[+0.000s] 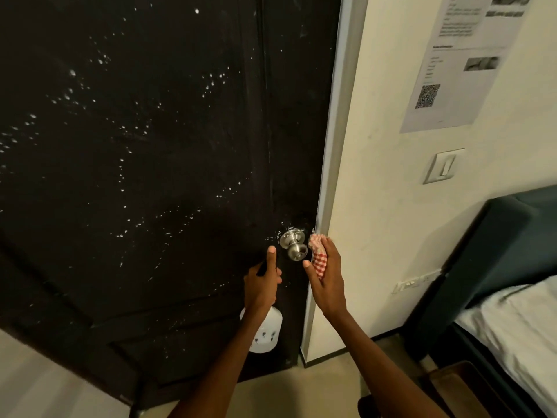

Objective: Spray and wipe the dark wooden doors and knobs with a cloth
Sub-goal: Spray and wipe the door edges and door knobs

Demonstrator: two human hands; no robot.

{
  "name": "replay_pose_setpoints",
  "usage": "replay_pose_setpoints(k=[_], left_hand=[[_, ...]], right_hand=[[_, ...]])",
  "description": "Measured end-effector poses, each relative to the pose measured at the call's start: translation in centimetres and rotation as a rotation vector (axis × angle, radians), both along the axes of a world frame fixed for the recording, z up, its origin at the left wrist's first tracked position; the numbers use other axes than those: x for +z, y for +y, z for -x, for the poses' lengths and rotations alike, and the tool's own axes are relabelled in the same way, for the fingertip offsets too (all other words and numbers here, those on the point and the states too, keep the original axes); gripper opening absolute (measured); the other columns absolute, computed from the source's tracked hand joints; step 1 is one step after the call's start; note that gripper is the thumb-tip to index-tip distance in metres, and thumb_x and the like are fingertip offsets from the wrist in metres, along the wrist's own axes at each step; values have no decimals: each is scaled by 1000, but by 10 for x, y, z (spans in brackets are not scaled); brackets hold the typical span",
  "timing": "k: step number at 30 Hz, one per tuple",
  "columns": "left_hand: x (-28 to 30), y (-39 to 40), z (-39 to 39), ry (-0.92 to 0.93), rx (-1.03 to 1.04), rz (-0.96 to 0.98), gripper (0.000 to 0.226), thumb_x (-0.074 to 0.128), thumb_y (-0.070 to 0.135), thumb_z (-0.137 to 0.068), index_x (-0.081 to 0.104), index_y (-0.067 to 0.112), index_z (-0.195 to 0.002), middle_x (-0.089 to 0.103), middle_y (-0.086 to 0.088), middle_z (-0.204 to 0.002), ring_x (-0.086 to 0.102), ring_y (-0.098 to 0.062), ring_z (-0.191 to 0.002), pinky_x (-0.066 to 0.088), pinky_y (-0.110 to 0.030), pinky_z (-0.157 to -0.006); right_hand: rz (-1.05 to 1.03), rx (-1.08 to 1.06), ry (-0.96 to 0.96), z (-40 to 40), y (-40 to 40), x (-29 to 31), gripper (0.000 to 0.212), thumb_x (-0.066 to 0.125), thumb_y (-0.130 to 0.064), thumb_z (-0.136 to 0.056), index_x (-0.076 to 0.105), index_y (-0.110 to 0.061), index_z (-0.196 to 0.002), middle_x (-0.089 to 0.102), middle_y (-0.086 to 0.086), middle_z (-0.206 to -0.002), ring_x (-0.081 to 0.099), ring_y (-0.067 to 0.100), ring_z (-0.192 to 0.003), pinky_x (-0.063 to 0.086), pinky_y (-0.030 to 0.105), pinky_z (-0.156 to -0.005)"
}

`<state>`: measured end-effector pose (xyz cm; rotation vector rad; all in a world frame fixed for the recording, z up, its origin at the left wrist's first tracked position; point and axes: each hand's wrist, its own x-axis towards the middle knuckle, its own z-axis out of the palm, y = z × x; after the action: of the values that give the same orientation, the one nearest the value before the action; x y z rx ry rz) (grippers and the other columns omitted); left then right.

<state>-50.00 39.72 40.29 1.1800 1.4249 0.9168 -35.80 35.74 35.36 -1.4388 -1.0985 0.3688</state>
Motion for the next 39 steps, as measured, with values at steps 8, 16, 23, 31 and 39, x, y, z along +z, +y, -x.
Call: replay_pose_setpoints(k=[8,16,23,31,39], left_hand=[[-11,17,-8,-52,32,45,83,40,86,-82,72,9,-87,74,-7,-80,57,-19,-60,39,-25,-45],[-16,9,-10,-57,130,65,66,43,80,-89,65,19,-77,71,-6,-77,59,-18,-62,44,-30,-55],[-10,8,2,-131,169,22,79,41,84,-83,67,9,-75,64,-4,-65,57,-19,-57,42,-28,-49],[3,9,23,-92,71,108,65,41,76,-92,70,18,-90,72,-5,-89,59,-16,-66,44,-24,-52],[4,4,34,-71,84,110,64,41,81,-83,66,23,-93,70,-10,-99,62,-22,-73,47,-30,-55]], right_hand=[[6,-63,89,-4,3,-15,69,60,-46,-96,27,-33,-156,34,-17,-159,37,4,-144,37,34,-118],[1,4,68,-7,13,-20,69,61,-40,-96,30,-24,-155,36,-12,-158,37,3,-144,35,18,-115],[-2,-11,90,3,17,-23,68,60,-44,-96,29,-29,-155,36,-15,-158,39,4,-142,39,22,-113],[-6,-65,-28,11,33,-17,71,62,-43,-96,26,-31,-156,29,-14,-161,34,12,-147,38,46,-118],[163,-239,-494,23,79,-9,62,50,-54,-100,40,-17,-149,33,9,-160,34,32,-146,33,46,-118]])
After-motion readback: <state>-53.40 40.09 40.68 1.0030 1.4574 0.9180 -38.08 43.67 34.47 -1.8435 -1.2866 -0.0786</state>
